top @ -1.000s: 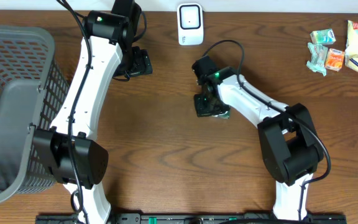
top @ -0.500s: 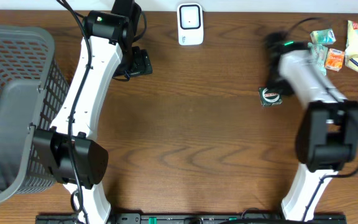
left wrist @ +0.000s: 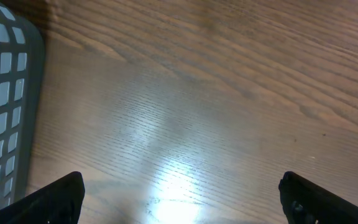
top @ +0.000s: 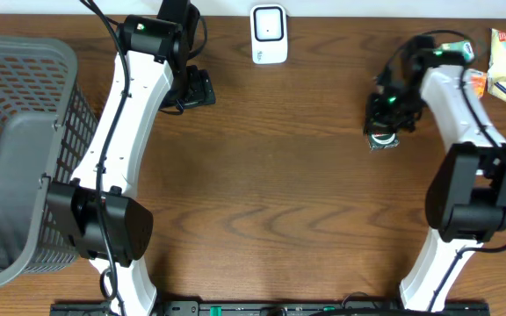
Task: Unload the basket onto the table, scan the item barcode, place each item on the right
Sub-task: 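Carry the tin to the far right and release it by the packs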
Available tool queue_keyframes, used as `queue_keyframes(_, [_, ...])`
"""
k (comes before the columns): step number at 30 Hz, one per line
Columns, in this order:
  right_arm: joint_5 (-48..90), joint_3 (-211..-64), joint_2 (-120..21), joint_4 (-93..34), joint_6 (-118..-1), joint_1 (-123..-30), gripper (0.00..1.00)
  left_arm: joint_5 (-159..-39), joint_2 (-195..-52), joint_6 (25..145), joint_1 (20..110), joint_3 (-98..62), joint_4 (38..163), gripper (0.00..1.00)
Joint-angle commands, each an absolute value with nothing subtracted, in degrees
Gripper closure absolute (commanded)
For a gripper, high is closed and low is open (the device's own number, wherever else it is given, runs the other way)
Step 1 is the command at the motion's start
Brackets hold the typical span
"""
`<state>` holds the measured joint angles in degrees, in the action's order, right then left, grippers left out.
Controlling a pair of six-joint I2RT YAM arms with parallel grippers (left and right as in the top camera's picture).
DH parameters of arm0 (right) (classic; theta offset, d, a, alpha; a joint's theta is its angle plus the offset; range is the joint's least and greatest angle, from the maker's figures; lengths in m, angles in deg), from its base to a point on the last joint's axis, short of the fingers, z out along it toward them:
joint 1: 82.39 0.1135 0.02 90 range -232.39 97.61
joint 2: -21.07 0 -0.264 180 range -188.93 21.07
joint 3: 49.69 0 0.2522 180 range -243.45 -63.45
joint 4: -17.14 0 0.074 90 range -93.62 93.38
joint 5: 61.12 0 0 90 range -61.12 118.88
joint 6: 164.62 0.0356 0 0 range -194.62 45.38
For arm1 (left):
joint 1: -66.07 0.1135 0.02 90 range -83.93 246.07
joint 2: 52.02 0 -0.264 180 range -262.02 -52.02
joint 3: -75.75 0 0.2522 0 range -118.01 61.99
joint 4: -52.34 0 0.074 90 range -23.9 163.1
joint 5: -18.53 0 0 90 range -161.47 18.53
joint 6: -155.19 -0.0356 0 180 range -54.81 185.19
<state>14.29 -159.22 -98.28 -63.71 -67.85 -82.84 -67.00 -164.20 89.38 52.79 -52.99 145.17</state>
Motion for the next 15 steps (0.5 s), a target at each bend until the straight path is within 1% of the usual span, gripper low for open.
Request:
queue_keyframes(1, [28.49, -154.95, -98.32, -61.59, -58.96, -80.74, 0.99, -66.28, -164.57, 89.29, 52.88, -52.82, 145.32, 0.02])
queue_keyframes(4, [34.64, -150.52, -98.32, -56.78, -53.89, -80.41, 0.99, -66.28, -164.57, 89.29, 52.88, -52.82, 145.32, 0.02])
queue_keyframes(7, [34.7, -148.51, -98.32, -53.65, -53.86, -81.24, 0.92, -66.28, -164.57, 89.29, 52.88, -52.82, 145.35, 0.02])
queue_keyframes(9, [34.77, -148.44, -98.32, -53.06, -53.86, -82.23, 0.9, -66.28, -164.57, 89.29, 52.88, -52.82, 145.32, 0.02])
queue_keyframes(12, [35.01, -148.48, -98.32, -49.81, -54.1, -84.92, 0.9, -66.28, -164.57, 89.29, 52.88, -52.82, 145.32, 0.02])
queue_keyframes(15, [34.77, -148.48, -98.32, -43.64, -55.61, -88.3, 0.91, -66.28, -164.57, 89.29, 52.88, -52.82, 145.35, 0.02])
